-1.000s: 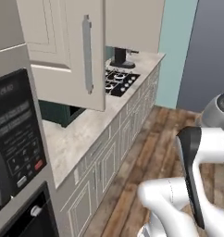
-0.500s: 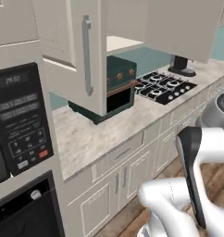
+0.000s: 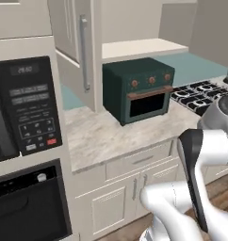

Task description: Retrieve the tupperware and aluminum foil from the cabinet and place them on the dining counter near the plate with squash and garlic to prepare for storing leftovers.

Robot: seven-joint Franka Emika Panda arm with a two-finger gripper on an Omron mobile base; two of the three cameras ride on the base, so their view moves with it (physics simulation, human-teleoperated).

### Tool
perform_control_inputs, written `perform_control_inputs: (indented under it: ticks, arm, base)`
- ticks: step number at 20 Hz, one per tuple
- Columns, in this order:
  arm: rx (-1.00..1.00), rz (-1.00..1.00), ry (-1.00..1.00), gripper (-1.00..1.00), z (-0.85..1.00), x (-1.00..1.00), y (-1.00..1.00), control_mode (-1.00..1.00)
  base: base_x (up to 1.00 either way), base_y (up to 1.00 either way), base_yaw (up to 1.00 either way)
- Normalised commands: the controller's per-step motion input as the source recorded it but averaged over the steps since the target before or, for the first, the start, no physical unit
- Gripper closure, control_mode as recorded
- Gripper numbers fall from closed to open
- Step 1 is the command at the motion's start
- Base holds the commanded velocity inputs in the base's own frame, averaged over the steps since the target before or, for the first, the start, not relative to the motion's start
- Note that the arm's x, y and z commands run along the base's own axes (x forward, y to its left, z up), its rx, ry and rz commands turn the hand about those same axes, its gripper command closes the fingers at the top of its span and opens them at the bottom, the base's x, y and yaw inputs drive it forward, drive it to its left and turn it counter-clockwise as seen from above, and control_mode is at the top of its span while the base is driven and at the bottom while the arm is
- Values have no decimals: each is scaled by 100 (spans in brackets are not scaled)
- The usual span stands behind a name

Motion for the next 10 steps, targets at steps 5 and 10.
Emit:
perform_control_inputs:
  ticks: [5, 10]
  arm:
    - [0, 0, 0, -100, 0, 0, 0, 100]
    - [0, 0, 0, -100, 0, 0, 0, 100]
  base:
    - [41, -50, 34]
    - [42, 0, 29]
